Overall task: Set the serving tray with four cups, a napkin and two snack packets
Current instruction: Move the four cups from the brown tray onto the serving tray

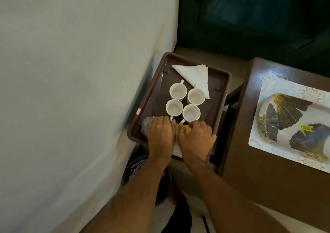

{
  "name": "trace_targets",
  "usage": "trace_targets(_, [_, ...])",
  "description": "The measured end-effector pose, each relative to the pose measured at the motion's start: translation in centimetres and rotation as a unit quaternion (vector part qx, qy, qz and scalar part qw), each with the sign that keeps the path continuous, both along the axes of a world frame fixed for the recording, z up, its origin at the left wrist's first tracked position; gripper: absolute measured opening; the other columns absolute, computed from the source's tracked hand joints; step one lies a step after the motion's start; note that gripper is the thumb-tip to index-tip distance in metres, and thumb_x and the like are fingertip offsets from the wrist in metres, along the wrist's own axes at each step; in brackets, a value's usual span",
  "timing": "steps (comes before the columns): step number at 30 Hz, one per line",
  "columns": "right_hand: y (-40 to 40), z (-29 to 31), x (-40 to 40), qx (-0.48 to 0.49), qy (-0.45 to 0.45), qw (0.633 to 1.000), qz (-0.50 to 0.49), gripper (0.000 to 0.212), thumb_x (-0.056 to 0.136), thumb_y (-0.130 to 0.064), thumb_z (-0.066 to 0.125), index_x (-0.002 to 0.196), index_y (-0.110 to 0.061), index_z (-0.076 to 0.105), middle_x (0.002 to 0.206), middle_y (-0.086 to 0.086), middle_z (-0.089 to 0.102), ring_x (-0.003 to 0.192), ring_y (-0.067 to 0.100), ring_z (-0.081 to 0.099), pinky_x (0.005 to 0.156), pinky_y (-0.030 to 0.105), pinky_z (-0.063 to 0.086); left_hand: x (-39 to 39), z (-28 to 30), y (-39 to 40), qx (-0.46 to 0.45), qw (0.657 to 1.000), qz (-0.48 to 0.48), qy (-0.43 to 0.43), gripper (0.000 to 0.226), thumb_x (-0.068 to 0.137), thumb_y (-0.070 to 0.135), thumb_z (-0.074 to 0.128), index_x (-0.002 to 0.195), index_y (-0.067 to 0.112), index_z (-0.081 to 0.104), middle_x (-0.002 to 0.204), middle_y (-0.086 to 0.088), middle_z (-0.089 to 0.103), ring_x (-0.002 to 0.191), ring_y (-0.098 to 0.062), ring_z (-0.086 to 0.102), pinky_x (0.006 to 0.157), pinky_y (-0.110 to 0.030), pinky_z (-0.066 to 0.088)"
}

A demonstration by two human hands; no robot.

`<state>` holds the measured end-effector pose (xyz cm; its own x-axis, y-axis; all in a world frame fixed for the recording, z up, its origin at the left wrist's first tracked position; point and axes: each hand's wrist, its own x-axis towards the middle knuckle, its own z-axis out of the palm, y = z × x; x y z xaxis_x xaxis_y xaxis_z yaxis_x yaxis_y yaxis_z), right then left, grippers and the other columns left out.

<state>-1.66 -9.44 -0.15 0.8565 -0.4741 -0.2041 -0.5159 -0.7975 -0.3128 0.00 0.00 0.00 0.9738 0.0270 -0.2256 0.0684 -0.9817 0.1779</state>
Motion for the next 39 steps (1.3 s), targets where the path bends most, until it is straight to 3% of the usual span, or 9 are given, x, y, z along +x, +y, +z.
trace_targets(6, [0.9, -1.4, 0.6, -0.003, 0.006, 0.997, -0.079, 0.049, 0.083, -0.063, 0.064, 0.093, -0.017, 0.076, 0.098, 0.003, 0.072, 0.101, 0.028, 0.059, 0.089, 0.045, 0.040, 0.7, -1.6, -0.6, -0.093, 0.993, 0.054, -0.047, 0.034, 0.111, 0.030, 0.050, 0.100, 0.009, 0.074, 0.099, -0.010, 0.077, 0.098, -0.026, 0.070, 0.099, -0.044, 0.054])
trace_targets(14, [1.3, -1.8, 0.9, 0.012, -0.057, 0.991, -0.122, 0.027, 0.086, -0.043, 0.070, 0.082, -0.018, 0.080, 0.087, 0.003, 0.070, 0.092, 0.029, 0.057, 0.084, 0.044, 0.038, 1.1, -2.1, -1.3, -0.180, 0.973, 0.128, -0.072, 0.032, 0.109, 0.023, 0.051, 0.089, 0.008, 0.072, 0.091, -0.010, 0.074, 0.091, -0.025, 0.066, 0.088, -0.044, 0.054])
trace_targets(20, [1.1, -2.0, 1.1, 0.029, -0.057, 0.990, -0.125, 0.035, 0.088, -0.050, 0.072, 0.085, -0.017, 0.081, 0.091, 0.002, 0.073, 0.097, 0.028, 0.058, 0.088, 0.049, 0.043, 0.8, -2.1, -1.5, -0.209, 0.962, 0.155, -0.084, 0.032, 0.109, 0.020, 0.054, 0.091, 0.004, 0.074, 0.092, -0.012, 0.076, 0.090, -0.026, 0.069, 0.092, -0.046, 0.055])
trace_targets(30, [-0.1, -1.8, 0.8, 0.073, -0.123, 0.981, -0.128, 0.018, 0.092, -0.027, 0.074, 0.083, -0.014, 0.082, 0.079, 0.003, 0.075, 0.083, 0.027, 0.061, 0.077, 0.040, 0.044, 0.4, -1.5, -2.2, -0.212, 0.954, 0.164, -0.135, 0.030, 0.104, 0.011, 0.060, 0.076, 0.004, 0.068, 0.076, -0.010, 0.069, 0.073, -0.024, 0.062, 0.070, -0.041, 0.051])
trace_targets(39, [-2.3, 0.1, -0.4, 0.143, -0.187, 0.964, -0.122, 0.014, 0.090, -0.019, 0.079, 0.079, -0.011, 0.081, 0.073, 0.002, 0.072, 0.077, 0.022, 0.061, 0.072, 0.041, 0.052, -0.7, 0.6, -4.9, -0.222, 0.945, 0.165, -0.173, 0.024, 0.103, 0.009, 0.062, 0.081, 0.004, 0.070, 0.078, -0.010, 0.069, 0.076, -0.026, 0.064, 0.072, -0.036, 0.049])
